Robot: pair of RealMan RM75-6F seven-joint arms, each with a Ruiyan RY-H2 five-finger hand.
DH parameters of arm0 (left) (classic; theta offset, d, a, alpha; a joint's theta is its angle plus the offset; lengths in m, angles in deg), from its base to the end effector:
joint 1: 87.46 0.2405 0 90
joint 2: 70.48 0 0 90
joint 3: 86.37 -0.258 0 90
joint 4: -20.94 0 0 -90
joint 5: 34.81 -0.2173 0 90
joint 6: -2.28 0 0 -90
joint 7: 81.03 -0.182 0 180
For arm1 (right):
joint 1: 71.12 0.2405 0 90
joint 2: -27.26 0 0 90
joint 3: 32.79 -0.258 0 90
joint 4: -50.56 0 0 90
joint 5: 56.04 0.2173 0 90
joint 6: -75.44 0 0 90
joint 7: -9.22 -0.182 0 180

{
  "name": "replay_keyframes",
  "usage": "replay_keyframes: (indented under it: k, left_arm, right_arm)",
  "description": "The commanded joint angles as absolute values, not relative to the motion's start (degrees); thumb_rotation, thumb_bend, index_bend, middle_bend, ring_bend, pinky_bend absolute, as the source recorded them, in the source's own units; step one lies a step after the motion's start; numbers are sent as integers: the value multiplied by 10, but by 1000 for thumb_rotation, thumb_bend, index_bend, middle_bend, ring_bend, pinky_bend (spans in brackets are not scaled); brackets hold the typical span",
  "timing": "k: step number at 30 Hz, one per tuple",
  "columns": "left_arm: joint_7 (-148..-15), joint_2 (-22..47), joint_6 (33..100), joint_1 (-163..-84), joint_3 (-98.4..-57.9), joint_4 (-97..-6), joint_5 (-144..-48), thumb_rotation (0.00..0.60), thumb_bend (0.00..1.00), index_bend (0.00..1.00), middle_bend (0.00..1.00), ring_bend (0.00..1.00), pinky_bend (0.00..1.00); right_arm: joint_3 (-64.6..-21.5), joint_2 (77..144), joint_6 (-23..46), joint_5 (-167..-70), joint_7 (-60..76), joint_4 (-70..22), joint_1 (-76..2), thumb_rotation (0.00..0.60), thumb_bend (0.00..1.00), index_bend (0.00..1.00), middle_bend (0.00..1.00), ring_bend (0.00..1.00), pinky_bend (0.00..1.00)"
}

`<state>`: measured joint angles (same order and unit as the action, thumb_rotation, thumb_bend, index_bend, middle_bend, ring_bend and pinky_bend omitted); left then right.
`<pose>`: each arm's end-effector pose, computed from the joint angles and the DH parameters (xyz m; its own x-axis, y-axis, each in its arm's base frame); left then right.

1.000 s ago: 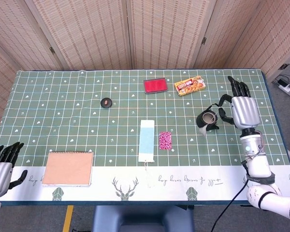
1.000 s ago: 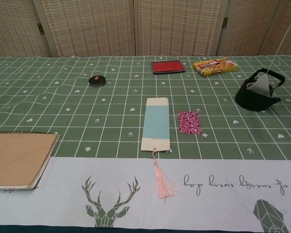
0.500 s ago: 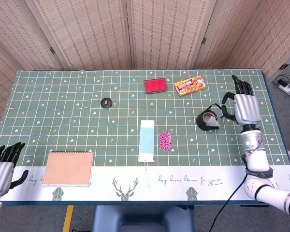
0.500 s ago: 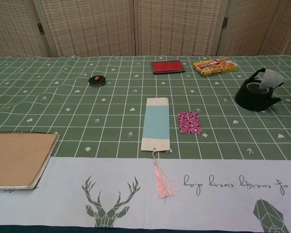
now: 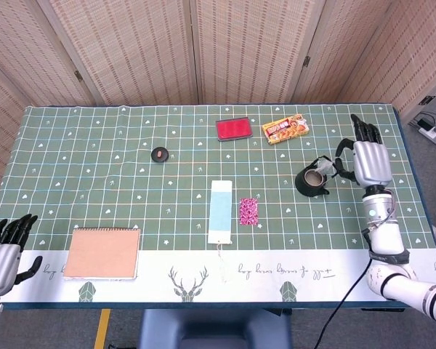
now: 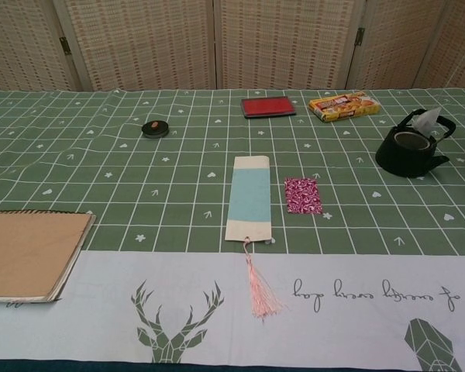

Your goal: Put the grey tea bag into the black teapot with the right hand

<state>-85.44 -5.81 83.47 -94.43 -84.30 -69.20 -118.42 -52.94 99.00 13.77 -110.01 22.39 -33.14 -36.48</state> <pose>-0.3275 0.2289 0.1435 0.4869 0.0660 0.8709 0.8730 -0.0041 -0.4878 -0.2336 -0.4313 0.1436 0.3613 0.0310 0.9319 -0.9323 0.0322 0.3604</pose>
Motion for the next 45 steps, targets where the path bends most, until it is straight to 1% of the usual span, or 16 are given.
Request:
replay_keyframes:
  k: [1, 10, 18, 22, 25, 30, 31, 35, 38, 45]
  left_arm:
    - [-855, -58, 835, -945, -843, -692, -1184, 600, 342, 0, 37, 73, 5]
    - [-851, -59, 835, -944, -843, -693, -1185, 600, 342, 0, 37, 73, 5]
    - [-848, -60, 839, -943, -844, -693, -1188, 600, 342, 0, 37, 73, 5]
    - [-845, -61, 841, -942, -844, -693, -1188, 600, 342, 0, 37, 73, 5]
    - [-844, -61, 840, -943, -844, -693, -1187, 600, 342, 0, 37, 73, 6]
    - [-845, -60, 841, -942, -844, -693, -1188, 600, 342, 0, 37, 74, 6]
    - [-844, -60, 842, -942, -843, -694, -1188, 600, 342, 0, 37, 74, 6]
    - [-834, -64, 850, -939, -843, -696, -1190, 600, 342, 0, 37, 74, 6]
    - [-830, -65, 851, -938, -844, -695, -1193, 600, 342, 0, 37, 74, 6]
    - [-820, -68, 855, -936, -844, -695, -1197, 600, 342, 0, 37, 75, 6]
  right_arm:
    - [-527, 995, 145, -1092, 226, -321, -361, 600, 460, 660, 5, 0, 0]
    - [-519, 1011, 157, -1096, 211, -292, -356, 600, 461, 661, 5, 0, 0]
    - [-501, 1028, 162, -1108, 222, -277, -353, 600, 460, 660, 5, 0, 0]
    - [-479, 1037, 163, -1128, 236, -267, -355, 600, 460, 660, 5, 0, 0]
    - [-454, 1041, 159, -1161, 241, -269, -361, 600, 461, 661, 5, 0, 0]
    - [-429, 1043, 151, -1201, 236, -277, -372, 600, 460, 660, 5, 0, 0]
    - [-415, 1045, 155, -1220, 237, -284, -373, 600, 459, 660, 5, 0, 0]
    - [-388, 1053, 169, -1256, 247, -294, -370, 600, 461, 660, 5, 0, 0]
    - [-375, 1068, 178, -1270, 265, -294, -366, 600, 460, 661, 5, 0, 0]
    - [-362, 1103, 197, -1273, 290, -276, -362, 600, 460, 661, 9, 0, 0]
